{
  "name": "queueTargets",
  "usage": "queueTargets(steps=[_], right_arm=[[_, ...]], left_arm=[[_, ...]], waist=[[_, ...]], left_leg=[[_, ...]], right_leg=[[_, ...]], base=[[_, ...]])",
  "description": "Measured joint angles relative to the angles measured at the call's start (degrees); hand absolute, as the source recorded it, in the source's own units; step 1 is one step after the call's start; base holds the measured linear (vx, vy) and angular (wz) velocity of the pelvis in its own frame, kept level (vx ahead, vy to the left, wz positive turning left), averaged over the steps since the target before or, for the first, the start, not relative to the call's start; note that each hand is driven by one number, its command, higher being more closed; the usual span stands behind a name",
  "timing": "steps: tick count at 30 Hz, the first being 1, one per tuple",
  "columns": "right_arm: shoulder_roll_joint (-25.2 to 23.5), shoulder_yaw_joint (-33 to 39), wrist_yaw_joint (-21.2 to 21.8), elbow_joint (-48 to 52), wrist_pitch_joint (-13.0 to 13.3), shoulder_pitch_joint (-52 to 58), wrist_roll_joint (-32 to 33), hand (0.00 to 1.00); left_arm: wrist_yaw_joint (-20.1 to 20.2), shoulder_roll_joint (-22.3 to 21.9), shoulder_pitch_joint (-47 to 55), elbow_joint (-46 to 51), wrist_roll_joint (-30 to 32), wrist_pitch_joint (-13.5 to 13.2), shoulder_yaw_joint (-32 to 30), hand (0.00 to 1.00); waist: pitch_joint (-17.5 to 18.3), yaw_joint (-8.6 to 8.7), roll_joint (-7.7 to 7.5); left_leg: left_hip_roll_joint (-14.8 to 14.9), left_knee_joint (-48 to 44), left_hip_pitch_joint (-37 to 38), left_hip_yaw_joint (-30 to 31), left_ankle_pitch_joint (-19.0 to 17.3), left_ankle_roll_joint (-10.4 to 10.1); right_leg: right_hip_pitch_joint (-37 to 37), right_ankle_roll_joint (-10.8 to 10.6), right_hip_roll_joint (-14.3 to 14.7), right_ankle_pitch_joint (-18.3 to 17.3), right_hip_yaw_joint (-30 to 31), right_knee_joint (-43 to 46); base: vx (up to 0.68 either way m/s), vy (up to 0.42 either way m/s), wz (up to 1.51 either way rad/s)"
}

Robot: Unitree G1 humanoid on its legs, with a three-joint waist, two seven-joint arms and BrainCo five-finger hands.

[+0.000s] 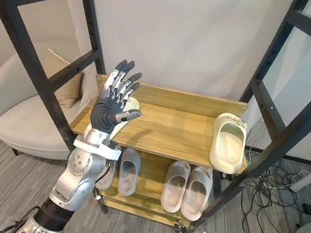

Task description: Organize the slippers on the shoe rack

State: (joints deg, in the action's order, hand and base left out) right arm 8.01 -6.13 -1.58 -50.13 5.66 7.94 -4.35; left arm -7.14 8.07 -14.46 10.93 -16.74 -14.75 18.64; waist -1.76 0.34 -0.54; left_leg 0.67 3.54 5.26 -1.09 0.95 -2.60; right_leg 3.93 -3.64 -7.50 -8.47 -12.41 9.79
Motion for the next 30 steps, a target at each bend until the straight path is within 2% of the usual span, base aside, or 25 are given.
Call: queueTargets(steps=[4, 7, 16, 20, 30], right_arm=[[0.01, 1.23, 0.71, 0.19, -0.57, 0.06, -0.02, 0.00], [0.00, 1.31, 1.04, 1.05, -0.70, 0.32, -0.02, 0.00], [-0.13, 1.58, 1.68, 2.14, -0.92, 0.67, -0.02, 0.00], [-0.22, 1.58, 1.77, 2.74, -0.92, 0.69, -0.03, 0.00], [-0.46, 1.87, 2.21, 4.45, -0.92, 1.00, -0.02, 0.00]], left_arm=[[-0.41, 2.39, -1.75, -5.23, 2.96, 0.06, -3.70, 0.00], [-0.48, 4.45, -2.40, -9.02, 4.50, 0.80, -5.76, 0.00], [-1.71, 11.71, -5.62, -17.44, 14.75, 3.66, -10.53, 0.00], [-1.82, 13.72, -6.73, -19.15, 18.26, 4.39, -11.84, 0.00], [-1.73, 16.92, -10.59, -23.71, 24.30, 6.48, -13.28, 0.00]], waist=[[-0.16, 0.34, -0.24], [-0.26, 0.69, -0.37], [-0.76, 1.23, -0.68], [-1.01, 2.08, -0.68], [-2.44, 2.58, -0.55]], left_leg=[[-0.06, 0.49, 0.89, -0.12, 0.08, 0.07], [-0.04, 0.47, 0.92, -0.14, 0.10, 0.07], [-0.21, 1.23, 1.12, -0.54, 0.08, 0.05], [-0.22, 1.30, 1.14, -0.59, 0.04, 0.05], [0.24, 1.36, 0.80, -1.48, -0.10, -0.11]], right_leg=[[0.11, -0.01, 0.01, 0.00, 0.11, -0.39], [0.05, 0.00, 0.12, 0.14, 0.08, -0.99], [1.01, -0.04, 0.51, 1.27, 0.08, -3.61], [1.10, -0.10, 0.49, 1.41, 0.14, -4.04], [0.02, -0.08, 0.73, 1.40, 0.92, -4.05]], base=[[0.00, 0.000, -0.01], [0.00, 0.000, 0.00], [0.01, 0.000, -0.02], [0.00, 0.000, 0.00], [-0.01, -0.011, -0.05]])
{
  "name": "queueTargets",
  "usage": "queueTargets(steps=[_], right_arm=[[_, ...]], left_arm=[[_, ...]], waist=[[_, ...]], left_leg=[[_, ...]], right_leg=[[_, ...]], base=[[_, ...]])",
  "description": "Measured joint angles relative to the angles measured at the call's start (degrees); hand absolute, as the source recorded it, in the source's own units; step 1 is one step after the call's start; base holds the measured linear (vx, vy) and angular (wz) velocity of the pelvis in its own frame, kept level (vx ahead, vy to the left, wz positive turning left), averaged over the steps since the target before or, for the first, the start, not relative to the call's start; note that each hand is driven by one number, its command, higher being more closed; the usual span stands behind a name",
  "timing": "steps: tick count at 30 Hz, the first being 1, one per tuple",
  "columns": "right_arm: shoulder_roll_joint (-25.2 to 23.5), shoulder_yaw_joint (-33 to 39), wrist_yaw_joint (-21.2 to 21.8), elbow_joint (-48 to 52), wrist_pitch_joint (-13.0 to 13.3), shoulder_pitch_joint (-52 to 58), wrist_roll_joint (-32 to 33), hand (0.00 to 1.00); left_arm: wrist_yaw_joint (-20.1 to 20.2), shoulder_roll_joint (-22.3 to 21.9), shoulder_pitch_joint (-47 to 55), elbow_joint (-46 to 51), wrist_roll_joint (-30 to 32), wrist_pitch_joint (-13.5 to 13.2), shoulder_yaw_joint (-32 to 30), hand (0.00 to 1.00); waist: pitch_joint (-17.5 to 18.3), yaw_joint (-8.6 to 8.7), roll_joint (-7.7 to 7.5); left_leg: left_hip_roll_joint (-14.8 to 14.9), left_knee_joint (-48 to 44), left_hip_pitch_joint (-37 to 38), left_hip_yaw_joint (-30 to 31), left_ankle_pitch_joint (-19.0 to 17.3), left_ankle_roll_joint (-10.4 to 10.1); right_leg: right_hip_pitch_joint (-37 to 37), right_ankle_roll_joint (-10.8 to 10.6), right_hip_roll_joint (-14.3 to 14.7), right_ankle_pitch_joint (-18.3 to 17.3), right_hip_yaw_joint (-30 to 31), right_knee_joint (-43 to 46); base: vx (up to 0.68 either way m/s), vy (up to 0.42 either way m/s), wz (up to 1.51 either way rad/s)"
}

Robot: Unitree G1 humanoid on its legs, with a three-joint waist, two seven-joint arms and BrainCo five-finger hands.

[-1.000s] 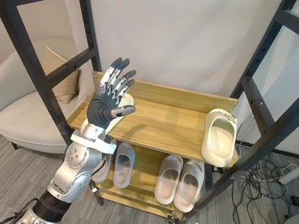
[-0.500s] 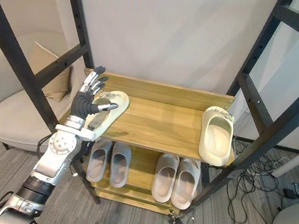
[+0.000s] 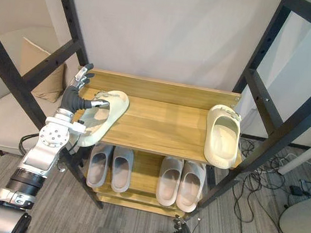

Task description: Organize the slippers on the shoe rack

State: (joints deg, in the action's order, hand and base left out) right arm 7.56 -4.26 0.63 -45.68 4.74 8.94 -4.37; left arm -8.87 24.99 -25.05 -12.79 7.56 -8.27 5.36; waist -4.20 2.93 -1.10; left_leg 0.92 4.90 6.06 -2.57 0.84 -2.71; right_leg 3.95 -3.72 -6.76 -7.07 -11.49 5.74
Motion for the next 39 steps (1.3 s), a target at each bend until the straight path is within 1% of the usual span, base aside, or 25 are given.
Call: queueTargets(steps=[5, 7, 9, 12, 16, 17, 19, 25, 28, 32, 37, 38, 39], right_arm=[[-0.39, 0.91, 0.13, 0.00, -0.01, 0.18, 0.00, 0.00], [-0.52, 1.33, 0.51, 0.04, -0.01, 0.54, 0.00, 0.00], [-0.52, 1.38, 0.52, 0.05, 0.00, 0.58, 0.00, 0.00], [-0.53, 1.40, 0.58, 0.10, 0.00, 0.65, -0.01, 0.00], [-0.58, 1.37, 0.64, 1.63, -0.01, 1.42, -0.01, 0.00], [-0.67, 1.40, 0.70, 2.30, 0.05, 1.80, 0.00, 0.00], [-0.71, 1.39, 0.72, 2.31, 0.05, 1.84, 0.00, 0.00], [-0.75, 1.38, 0.73, 2.31, 0.05, 1.86, 0.00, 0.00], [-0.78, 1.39, 0.72, 2.30, 0.05, 1.88, -0.02, 0.00], [-0.85, 1.39, 0.62, 2.32, 0.06, 1.85, 0.00, 0.00], [-0.83, 1.42, 0.56, 2.33, 0.09, 1.83, 0.04, 0.00], [-0.83, 1.46, 0.54, 2.33, 0.09, 1.83, 0.04, 0.00], [-0.83, 1.46, 0.53, 2.33, 0.09, 1.82, 0.04, 0.00]], left_arm=[[0.07, 1.74, -1.37, -1.55, 2.74, 0.42, -0.03, 0.00], [0.10, 2.84, -1.39, -1.70, 4.80, 1.41, -0.03, 0.00], [0.10, 3.10, -1.56, -2.34, 5.54, 1.54, -0.03, 0.00], [0.12, 3.60, -2.98, -4.97, 7.24, 2.45, -0.05, 0.00], [0.10, 3.96, -3.56, -6.35, 9.40, 2.89, -1.53, 0.00], [0.11, 4.59, -3.57, -6.55, 10.77, 3.65, -1.83, 0.00], [0.12, 5.03, -4.10, -7.62, 12.22, 4.08, -1.84, 0.00], [0.19, 5.38, -5.29, -9.33, 16.06, 5.16, -1.81, 0.00], [0.24, 5.38, -5.95, -9.97, 17.17, 5.38, -1.40, 0.00], [0.29, 5.38, -8.05, -11.57, 17.74, 6.31, -0.24, 0.00], [0.79, 5.38, -9.04, -11.85, 19.45, 6.45, 1.44, 0.00], [1.51, 5.38, -10.39, -13.45, 20.02, 6.50, 2.42, 1.00], [1.54, 5.38, -10.54, -13.65, 20.09, 6.50, 2.54, 1.00]], waist=[[-0.01, 0.20, 0.01], [-0.01, 0.23, 0.00], [-0.01, 0.24, 0.01], [-0.02, 0.24, 0.02], [-0.07, 0.26, 0.10], [-0.08, 0.30, 0.11], [-0.08, 0.38, 0.10], [-0.09, 0.41, 0.09], [-0.10, 0.41, 0.07], [-0.15, 0.49, -0.03], [-0.18, 0.69, -0.03], [-0.19, 0.72, -0.05], [-0.19, 0.74, -0.05]], left_leg=[[-0.02, 0.01, -0.06, -0.07, -0.17, -0.22], [0.00, 0.01, -0.06, -0.33, -0.35, -0.30], [0.05, 0.01, -0.06, -0.36, -0.39, -0.35], [0.20, 0.01, -0.07, -0.47, -0.50, -0.50], [0.33, 0.01, -0.14, -1.05, -0.60, -0.54], [0.38, 0.00, -0.37, -1.35, -0.60, -0.54], [0.37, 0.00, -0.40, -1.36, -0.60, -0.54], [0.37, -0.02, -0.45, -1.33, -0.60, -0.54], [0.37, -0.05, -0.60, -1.29, -0.60, -0.54], [0.37, -0.16, -1.03, -1.34, -0.59, -0.54], [0.41, -0.15, -1.05, -1.57, -0.59, -0.54], [0.41, -0.15, -1.06, -1.72, -0.59, -0.54], [0.41, -0.15, -1.06, -1.78, -0.59, -0.55]], right_leg=[[-0.01, 0.00, 0.09, 0.00, 0.07, -0.07], [-0.06, 0.04, 0.34, 0.03, 0.47, -0.09], [-0.09, 0.05, 0.40, 0.02, 0.52, -0.11], [-0.15, 0.06, 0.55, 0.01, 0.61, -0.14], [-0.54, 0.08, 0.70, 0.01, 1.05, -0.05], [-0.93, 0.17, 0.76, 0.07, 1.24, 0.02], [-0.98, 0.18, 0.76, 0.08, 1.24, 0.03], [-1.02, 0.24, 0.76, 0.03, 1.20, 0.05], [-1.19, 0.28, 0.75, 0.00, 1.17, 0.11], [-2.08, 0.56, 0.68, -0.31, 1.26, 1.08], [-2.31, 0.60, 0.70, -0.34, 1.46, 1.19], [-2.48, 0.61, 0.70, -0.35, 1.70, 1.39], [-2.56, 0.63, 0.70, -0.36, 1.80, 1.45]], base=[[0.00, 0.000, 0.00], [0.02, -0.013, -0.07], [0.01, -0.007, -0.02], [0.00, -0.006, -0.01], [-0.01, -0.014, -0.09], [-0.01, -0.012, -0.07], [-0.01, -0.007, -0.03], [0.00, 0.000, 0.00], [0.00, 0.000, 0.00], [0.00, 0.000, 0.00], [-0.01, -0.005, -0.02], [-0.01, -0.003, -0.04], [-0.02, -0.002, -0.10]])
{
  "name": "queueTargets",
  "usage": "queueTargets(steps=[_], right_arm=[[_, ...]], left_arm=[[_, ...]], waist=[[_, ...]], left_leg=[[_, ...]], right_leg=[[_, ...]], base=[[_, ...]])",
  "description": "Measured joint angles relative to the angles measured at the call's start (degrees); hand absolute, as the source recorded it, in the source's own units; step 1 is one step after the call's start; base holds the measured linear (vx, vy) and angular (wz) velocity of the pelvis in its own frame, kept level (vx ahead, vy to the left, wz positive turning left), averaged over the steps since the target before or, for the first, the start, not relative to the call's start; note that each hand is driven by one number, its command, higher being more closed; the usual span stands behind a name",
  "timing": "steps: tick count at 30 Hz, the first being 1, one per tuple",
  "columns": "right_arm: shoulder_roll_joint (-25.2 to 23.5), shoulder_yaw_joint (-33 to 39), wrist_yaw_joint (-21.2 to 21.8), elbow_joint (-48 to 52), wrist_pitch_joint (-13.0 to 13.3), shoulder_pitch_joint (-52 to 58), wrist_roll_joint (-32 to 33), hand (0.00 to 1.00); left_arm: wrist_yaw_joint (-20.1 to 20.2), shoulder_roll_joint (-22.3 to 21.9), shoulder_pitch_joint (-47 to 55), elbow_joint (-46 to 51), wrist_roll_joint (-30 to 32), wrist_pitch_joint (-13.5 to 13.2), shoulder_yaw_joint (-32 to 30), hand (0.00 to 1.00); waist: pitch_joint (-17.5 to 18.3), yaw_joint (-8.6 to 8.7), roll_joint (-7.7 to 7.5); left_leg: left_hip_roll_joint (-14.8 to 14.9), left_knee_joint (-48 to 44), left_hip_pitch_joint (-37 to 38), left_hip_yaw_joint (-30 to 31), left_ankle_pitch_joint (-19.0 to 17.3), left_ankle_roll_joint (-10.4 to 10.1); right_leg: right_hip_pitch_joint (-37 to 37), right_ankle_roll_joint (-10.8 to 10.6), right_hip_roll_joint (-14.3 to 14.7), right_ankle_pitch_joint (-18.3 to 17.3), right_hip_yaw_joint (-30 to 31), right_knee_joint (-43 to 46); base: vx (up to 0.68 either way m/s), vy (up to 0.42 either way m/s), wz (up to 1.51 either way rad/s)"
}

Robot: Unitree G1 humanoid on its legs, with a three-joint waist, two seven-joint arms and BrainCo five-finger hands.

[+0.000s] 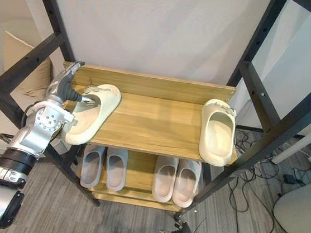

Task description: Organize the slippers on the shoe rack

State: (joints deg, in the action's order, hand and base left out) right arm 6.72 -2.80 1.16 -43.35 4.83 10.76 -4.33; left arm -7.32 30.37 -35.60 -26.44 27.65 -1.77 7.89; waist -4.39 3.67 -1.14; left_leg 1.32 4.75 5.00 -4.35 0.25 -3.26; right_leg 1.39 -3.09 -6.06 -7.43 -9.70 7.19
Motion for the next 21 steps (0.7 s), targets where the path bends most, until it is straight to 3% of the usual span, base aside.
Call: queueTargets(steps=[7, 21], right_arm=[[-0.12, 0.43, -0.15, 0.17, 0.03, -0.04, 0.44, 0.00], [-0.19, 2.09, -1.25, 0.24, -0.06, 0.31, 1.00, 0.00]], left_arm=[[1.26, -0.01, -1.89, -1.96, 1.49, 0.12, 1.09, 1.00], [-0.07, -0.79, -2.00, -2.18, -0.84, 0.02, 1.08, 1.00]], waist=[[-0.07, 0.74, -0.07], [-0.20, 1.60, 0.07]], left_leg=[[0.02, 0.04, 0.01, -1.55, -0.01, 0.00], [0.15, 0.04, 0.28, -2.73, -0.19, -0.13]], right_leg=[[-1.30, 0.03, 0.00, -0.02, 1.50, 0.73], [-1.39, 0.03, 0.15, 0.02, 2.37, 0.76]], base=[[-0.03, -0.002, -0.11], [0.00, -0.005, -0.03]])
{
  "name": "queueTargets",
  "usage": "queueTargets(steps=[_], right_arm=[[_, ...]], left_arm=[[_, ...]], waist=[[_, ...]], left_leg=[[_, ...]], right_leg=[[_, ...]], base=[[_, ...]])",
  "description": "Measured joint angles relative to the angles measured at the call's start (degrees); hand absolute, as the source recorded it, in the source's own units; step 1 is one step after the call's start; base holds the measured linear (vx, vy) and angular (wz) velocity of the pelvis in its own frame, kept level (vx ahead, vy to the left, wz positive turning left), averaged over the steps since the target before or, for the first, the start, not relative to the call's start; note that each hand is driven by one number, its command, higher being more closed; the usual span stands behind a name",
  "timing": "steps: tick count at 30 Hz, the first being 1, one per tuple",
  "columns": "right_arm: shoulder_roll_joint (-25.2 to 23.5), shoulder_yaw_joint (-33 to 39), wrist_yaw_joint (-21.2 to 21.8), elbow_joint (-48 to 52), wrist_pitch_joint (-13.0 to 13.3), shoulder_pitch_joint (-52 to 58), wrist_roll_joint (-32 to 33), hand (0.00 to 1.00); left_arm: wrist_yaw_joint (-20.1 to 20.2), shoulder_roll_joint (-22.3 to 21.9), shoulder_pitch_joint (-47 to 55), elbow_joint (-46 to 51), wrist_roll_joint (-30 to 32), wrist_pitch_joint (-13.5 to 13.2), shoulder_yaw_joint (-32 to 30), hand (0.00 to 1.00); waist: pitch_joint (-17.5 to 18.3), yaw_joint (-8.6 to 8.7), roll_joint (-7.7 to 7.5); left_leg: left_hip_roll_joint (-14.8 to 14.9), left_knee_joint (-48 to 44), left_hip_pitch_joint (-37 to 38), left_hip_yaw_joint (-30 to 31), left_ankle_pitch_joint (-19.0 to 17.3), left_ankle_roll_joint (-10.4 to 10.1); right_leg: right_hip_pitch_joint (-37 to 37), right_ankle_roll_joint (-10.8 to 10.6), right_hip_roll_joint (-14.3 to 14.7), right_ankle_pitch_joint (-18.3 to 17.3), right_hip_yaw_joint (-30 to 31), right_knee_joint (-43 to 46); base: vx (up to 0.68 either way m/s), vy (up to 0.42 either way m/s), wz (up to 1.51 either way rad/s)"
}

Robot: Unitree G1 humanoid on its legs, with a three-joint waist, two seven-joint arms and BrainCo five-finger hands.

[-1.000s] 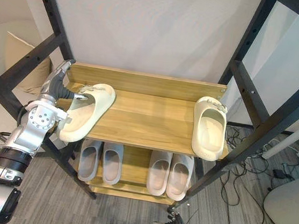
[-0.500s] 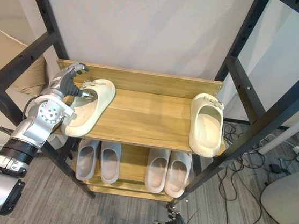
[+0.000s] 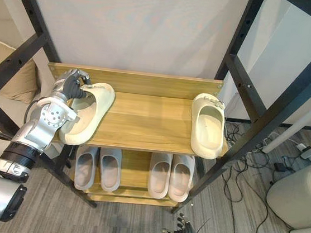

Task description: Organize the slippers on the shoe rack

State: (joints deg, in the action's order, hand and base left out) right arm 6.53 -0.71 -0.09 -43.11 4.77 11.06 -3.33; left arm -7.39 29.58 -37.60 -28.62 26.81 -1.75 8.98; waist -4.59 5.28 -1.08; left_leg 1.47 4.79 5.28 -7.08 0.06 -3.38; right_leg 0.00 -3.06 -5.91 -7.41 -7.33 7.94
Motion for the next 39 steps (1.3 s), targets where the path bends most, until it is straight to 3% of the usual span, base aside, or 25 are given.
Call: queueTargets(steps=[12, 23, 37, 38, 39], right_arm=[[0.29, 0.31, -0.20, 1.39, -0.15, 0.07, 1.10, 0.00], [0.18, 1.22, -0.98, 4.98, -0.30, 2.49, 1.18, 0.00], [-1.52, 3.40, -1.59, 10.83, -0.75, 9.58, 2.17, 0.00], [-1.67, 3.63, -1.77, 10.90, -0.74, 9.71, 2.21, 0.00], [-1.84, 3.94, -1.93, 10.96, -0.71, 9.81, 2.21, 0.00]], left_arm=[[-0.15, -9.03, -0.06, 7.18, -2.36, -1.06, 6.41, 1.00], [-0.19, -15.27, -5.04, 6.25, -2.30, -1.75, 11.36, 1.00], [-1.53, -15.67, -11.60, -0.23, -0.98, 0.89, 11.53, 1.00], [-1.54, -15.97, -11.60, -0.38, -0.96, 1.01, 11.36, 0.00], [-1.59, -16.48, -11.64, -0.80, -0.96, 1.19, 10.85, 0.00]], waist=[[-1.19, 1.14, 0.69], [-1.82, 2.31, 0.79], [-2.15, 3.79, 1.38], [-2.15, 3.78, 1.38], [-2.14, 3.78, 1.36]], left_leg=[[0.02, -0.01, 0.83, -1.26, -0.65, 0.37], [-0.54, -2.00, 0.70, -4.97, -2.61, 1.13], [-0.87, -3.96, -0.30, -7.53, -4.09, 1.27], [-0.89, -3.96, -0.29, -7.55, -4.12, 1.30], [-0.89, -3.96, -0.29, -7.58, -4.15, 1.30]], right_leg=[[-0.16, -0.03, -0.01, -0.02, 1.86, 0.84], [-2.48, -0.72, -0.40, -0.70, 6.31, 3.98], [-5.08, -1.10, -1.09, -1.72, 8.34, 6.88], [-5.08, -1.10, -1.10, -1.72, 8.35, 6.88], [-5.08, -1.10, -1.12, -1.72, 8.35, 6.88]], base=[[0.00, -0.002, -0.07], [-0.01, 0.009, -0.19], [-0.01, 0.005, -0.08], [0.00, 0.000, 0.00], [0.00, 0.000, 0.00]])
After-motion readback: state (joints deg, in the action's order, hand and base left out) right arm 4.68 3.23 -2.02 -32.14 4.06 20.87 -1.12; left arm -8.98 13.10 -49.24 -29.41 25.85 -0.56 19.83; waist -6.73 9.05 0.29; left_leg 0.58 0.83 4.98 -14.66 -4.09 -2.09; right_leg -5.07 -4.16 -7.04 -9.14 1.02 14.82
